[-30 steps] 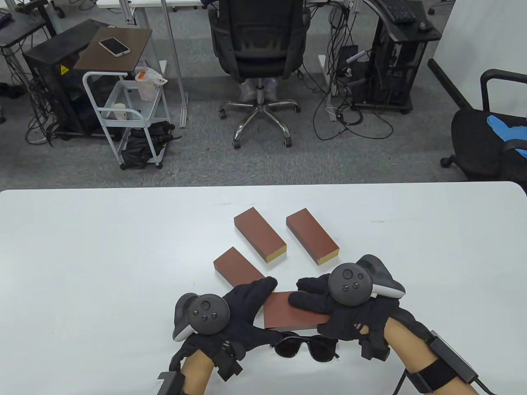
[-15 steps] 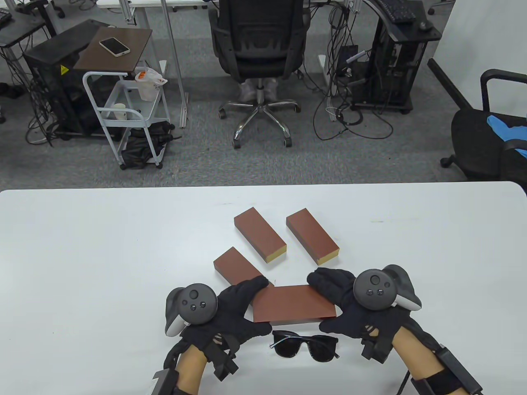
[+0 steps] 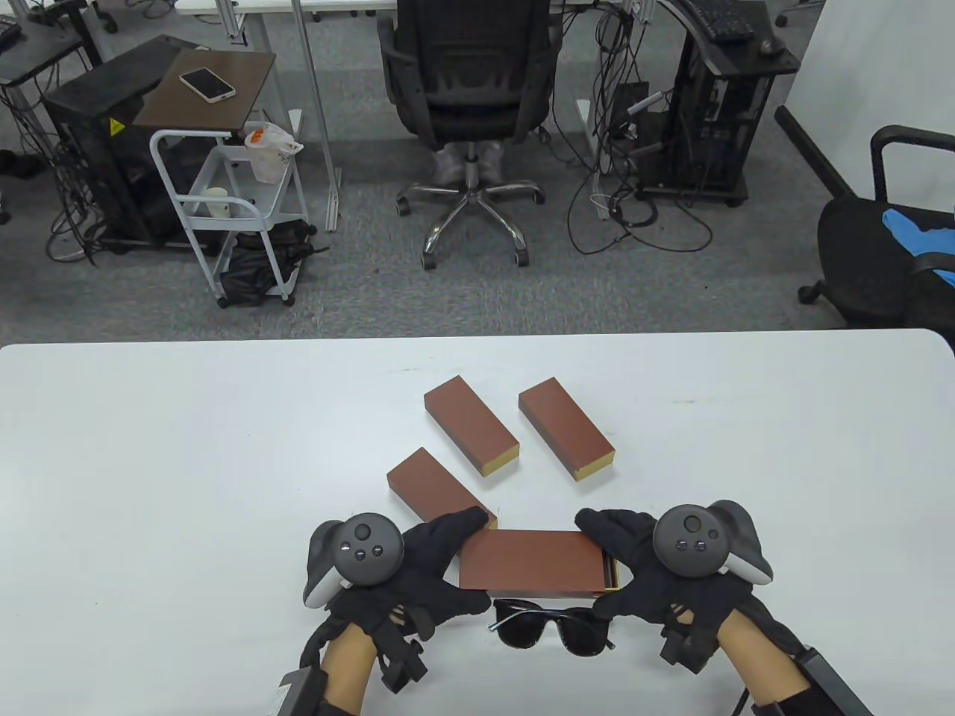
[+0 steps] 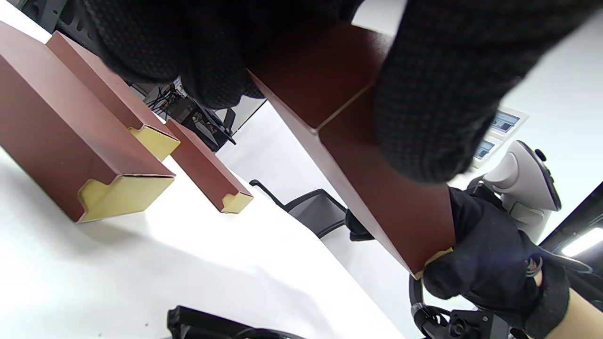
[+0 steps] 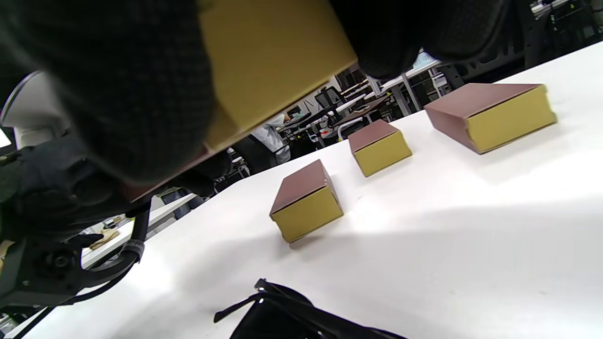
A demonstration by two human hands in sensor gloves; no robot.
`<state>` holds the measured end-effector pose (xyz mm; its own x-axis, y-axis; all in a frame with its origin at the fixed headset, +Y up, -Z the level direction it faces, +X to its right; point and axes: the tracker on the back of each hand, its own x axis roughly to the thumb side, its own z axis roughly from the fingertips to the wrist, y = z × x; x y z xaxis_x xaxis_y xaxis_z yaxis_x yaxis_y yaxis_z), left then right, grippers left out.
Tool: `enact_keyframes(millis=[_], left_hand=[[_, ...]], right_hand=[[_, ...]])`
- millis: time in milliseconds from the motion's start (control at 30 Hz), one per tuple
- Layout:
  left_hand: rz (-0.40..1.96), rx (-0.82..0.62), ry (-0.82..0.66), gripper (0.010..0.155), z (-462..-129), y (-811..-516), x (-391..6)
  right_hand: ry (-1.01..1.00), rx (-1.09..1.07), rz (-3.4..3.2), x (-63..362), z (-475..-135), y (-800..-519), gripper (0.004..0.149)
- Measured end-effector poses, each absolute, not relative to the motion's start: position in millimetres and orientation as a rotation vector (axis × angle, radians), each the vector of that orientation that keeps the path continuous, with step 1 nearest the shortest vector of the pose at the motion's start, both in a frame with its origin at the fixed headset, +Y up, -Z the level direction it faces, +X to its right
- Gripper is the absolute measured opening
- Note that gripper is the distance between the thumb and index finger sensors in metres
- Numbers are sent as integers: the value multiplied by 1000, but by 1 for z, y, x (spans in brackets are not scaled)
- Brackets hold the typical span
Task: Slide to open storage boxes and store sunglasses
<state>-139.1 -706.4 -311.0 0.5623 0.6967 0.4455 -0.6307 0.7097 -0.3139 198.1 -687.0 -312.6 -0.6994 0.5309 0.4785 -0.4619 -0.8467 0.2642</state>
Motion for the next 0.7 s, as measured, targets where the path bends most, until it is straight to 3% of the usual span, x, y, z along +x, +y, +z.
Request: enact_keyframes(millis=[300,500,633,700], left_hand=[[848,-159,-510,94,-317,-713,-155],[908,-168,-481,95,-320,-716,-159],[1081,-217,-434,96,-319,-720,-160],[1206,-230,-393,90,-318,-724,-162]], right_hand=[[175,589,2407,250,-323,-689,85],[164,559,2332,261,-326,-686,83],[123,556,2279,263,-326,-685,82],[102,562,2272,263,-326,-683,82]])
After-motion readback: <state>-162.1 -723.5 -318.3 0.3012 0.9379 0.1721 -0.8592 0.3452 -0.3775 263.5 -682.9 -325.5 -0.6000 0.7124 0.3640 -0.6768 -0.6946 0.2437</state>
